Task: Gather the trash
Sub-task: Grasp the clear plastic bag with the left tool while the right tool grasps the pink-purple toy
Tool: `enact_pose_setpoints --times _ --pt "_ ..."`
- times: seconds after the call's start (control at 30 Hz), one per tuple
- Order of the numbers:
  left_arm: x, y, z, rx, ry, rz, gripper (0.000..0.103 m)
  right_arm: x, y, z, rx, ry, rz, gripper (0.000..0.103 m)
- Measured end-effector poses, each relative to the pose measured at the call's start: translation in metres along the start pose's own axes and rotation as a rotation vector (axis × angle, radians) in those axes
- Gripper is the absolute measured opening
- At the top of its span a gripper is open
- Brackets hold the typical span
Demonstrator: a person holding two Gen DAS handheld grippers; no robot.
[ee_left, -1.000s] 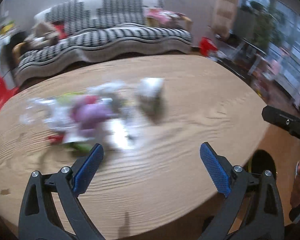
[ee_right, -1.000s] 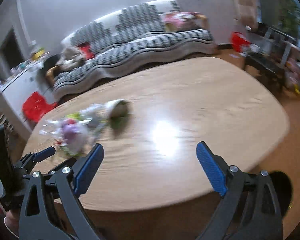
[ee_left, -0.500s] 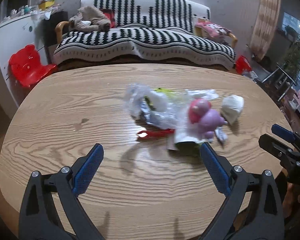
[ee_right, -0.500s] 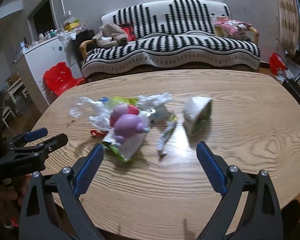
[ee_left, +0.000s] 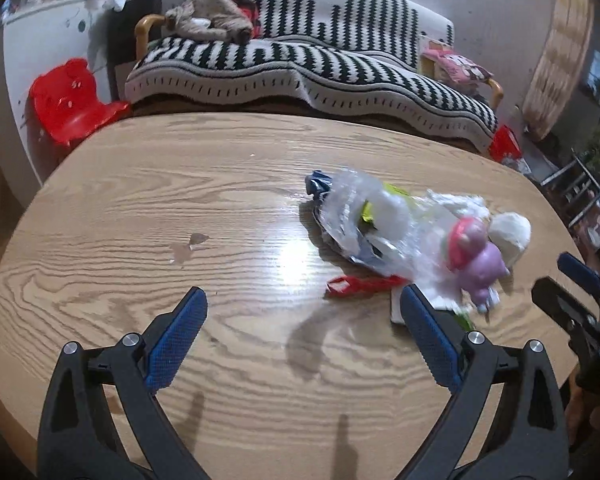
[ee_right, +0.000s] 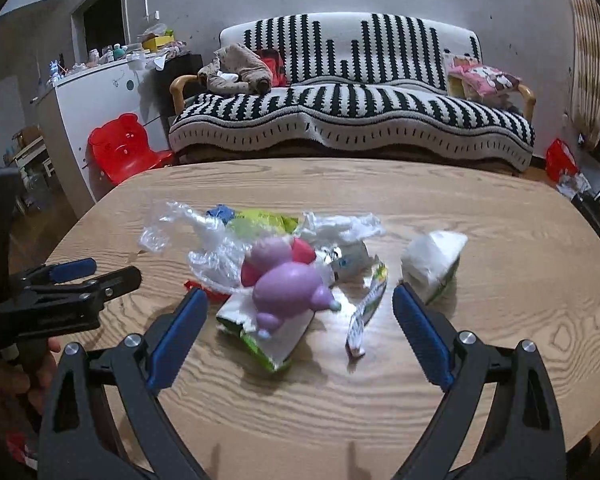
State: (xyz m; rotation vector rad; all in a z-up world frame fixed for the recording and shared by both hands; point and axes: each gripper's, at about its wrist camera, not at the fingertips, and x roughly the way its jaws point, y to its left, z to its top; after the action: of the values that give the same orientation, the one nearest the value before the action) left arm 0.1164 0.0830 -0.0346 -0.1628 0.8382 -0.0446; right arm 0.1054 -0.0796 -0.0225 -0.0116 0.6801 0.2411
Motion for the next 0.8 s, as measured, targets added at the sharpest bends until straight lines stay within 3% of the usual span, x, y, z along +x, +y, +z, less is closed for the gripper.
enact_pose_setpoints --times 0.23,0.4,0.5,0.53,0.6,0.67,0.73,0.8 --pt "0.034 -0.024 0.019 -0.046 0.008 -0.114 0.094 0.036 0.005 0.002 -0.04 0.042 0.016 0.09" --pt "0.057 -0.039 0.022 -0.048 0.037 -0.127 0.094 0.058 -0.003 -0.002 -0.021 0.057 0.024 0.088" --pt "0.066 -0.043 0.025 -0.068 0.037 -0.127 0.094 0.065 -0.007 -0.004 -0.021 0.072 0.027 0.073" --pt "0.067 -0.045 0.026 -0.061 0.026 -0.129 0.094 0.067 -0.008 -0.005 -0.02 0.08 0.043 0.061" --pt "0.068 -0.049 0.027 -0.052 0.02 -0.136 0.082 0.064 -0.007 -0.006 -0.029 0.076 0.044 0.055" --pt "0.07 -0.051 0.025 -0.05 0.039 -0.149 0.042 0.058 -0.006 -0.006 -0.043 0.067 0.047 0.049" --pt "0.07 -0.054 0.022 -0.051 0.051 -0.16 0.026 0.048 -0.006 -0.005 -0.045 0.051 0.053 0.047" --pt "0.058 -0.057 0.022 -0.026 0.02 -0.143 0.019 0.032 -0.008 -0.003 -0.043 0.029 0.061 0.045"
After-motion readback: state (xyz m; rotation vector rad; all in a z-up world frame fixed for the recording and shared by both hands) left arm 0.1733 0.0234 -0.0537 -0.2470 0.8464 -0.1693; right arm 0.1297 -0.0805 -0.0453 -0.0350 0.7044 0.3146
